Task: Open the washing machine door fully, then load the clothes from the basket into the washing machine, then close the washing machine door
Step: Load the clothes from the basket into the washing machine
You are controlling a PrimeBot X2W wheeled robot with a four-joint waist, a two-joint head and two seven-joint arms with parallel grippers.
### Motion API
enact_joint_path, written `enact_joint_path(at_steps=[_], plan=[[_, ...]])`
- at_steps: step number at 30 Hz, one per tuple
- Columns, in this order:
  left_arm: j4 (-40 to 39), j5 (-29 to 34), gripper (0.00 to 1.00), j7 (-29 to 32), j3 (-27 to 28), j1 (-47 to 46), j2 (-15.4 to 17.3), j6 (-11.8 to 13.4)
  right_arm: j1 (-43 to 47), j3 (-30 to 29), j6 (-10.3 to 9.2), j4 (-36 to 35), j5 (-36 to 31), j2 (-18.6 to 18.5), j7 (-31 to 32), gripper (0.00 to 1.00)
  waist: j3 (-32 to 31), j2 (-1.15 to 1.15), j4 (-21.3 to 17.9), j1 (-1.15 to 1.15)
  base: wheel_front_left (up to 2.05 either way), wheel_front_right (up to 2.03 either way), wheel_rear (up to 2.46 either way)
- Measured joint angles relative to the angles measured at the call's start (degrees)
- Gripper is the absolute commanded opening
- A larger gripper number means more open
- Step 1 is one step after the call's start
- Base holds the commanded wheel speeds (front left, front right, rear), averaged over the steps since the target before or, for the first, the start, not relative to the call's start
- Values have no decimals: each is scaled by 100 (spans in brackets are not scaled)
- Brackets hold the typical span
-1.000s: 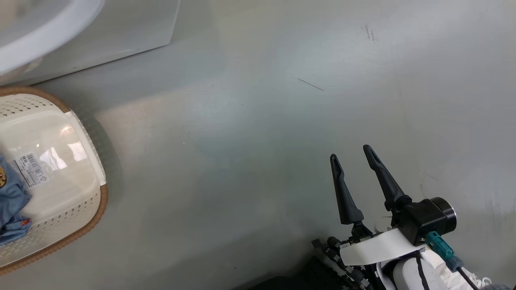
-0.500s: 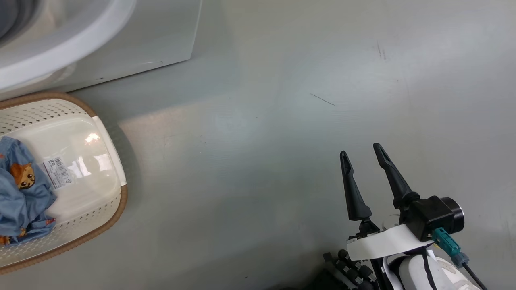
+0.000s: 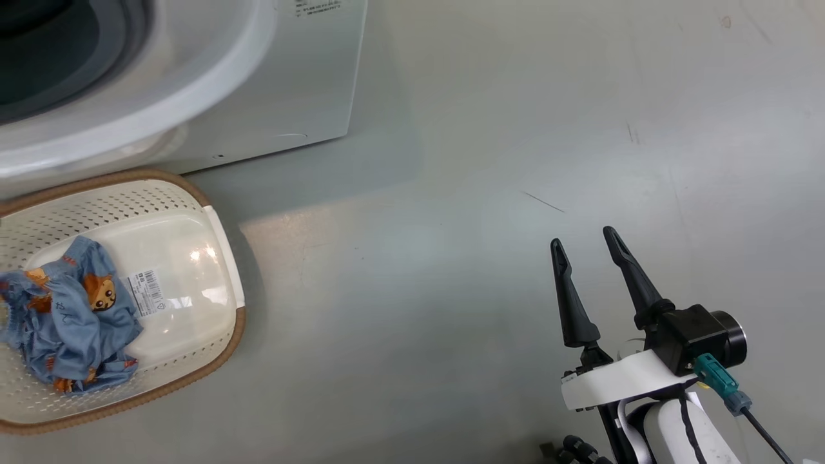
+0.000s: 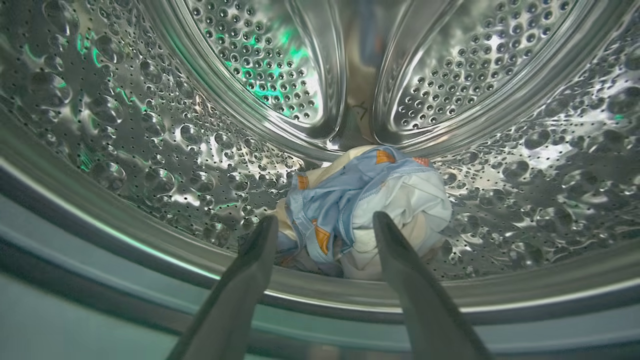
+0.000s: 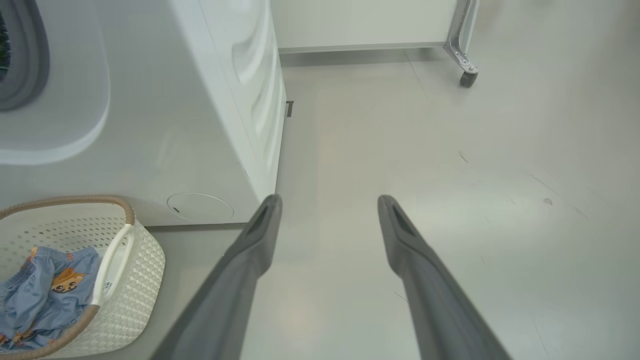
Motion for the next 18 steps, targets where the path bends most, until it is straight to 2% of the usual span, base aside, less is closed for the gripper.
enact_joint_path(at_steps=[14, 18], plan=[[20, 47, 100, -108, -136, 1217, -443, -56, -52, -276, 151, 361, 0, -15, 0, 100, -902, 0, 392, 0, 0, 0, 0], [-267, 123, 100, -108, -121, 1631, -590, -56, -50, -402, 209, 443, -41, -16, 0, 100, -1189, 0, 503, 0, 0, 0, 0]])
